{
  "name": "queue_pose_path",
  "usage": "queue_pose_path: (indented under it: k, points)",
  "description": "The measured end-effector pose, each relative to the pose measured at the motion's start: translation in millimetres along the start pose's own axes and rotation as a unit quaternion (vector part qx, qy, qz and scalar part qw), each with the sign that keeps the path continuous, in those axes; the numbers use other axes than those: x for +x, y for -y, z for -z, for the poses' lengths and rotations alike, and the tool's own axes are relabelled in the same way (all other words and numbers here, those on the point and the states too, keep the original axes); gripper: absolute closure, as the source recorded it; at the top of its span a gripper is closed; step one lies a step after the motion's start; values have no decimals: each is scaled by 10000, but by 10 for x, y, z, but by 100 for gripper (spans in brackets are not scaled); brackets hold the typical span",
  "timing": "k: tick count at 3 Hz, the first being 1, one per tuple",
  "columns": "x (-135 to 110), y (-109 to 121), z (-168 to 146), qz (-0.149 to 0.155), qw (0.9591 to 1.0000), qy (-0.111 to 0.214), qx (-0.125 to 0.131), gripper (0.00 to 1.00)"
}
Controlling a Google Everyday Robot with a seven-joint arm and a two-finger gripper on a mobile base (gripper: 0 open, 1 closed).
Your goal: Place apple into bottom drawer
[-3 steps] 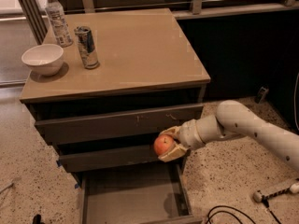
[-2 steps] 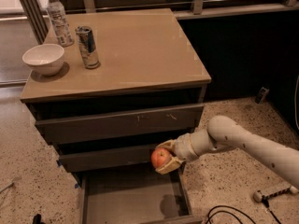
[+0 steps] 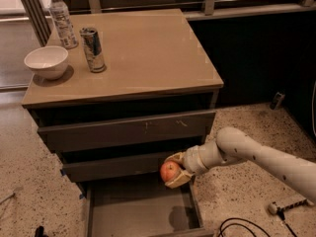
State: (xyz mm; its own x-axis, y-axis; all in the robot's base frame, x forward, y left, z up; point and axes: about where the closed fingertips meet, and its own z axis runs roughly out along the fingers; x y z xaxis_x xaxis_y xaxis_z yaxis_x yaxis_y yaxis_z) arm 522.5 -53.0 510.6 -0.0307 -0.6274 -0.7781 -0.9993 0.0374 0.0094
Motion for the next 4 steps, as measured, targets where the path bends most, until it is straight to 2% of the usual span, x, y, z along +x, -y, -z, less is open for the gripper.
queue_pose_path:
  k: [1, 2, 3, 4]
  points:
    - [439, 47, -269, 93, 9997, -156, 150, 100]
    - [842, 79, -654, 176, 9997, -89, 137, 100]
    - [1379, 3, -1142, -64, 9999, 52, -93, 100]
    - [1378, 4, -1142, -63, 9999, 52, -93, 100]
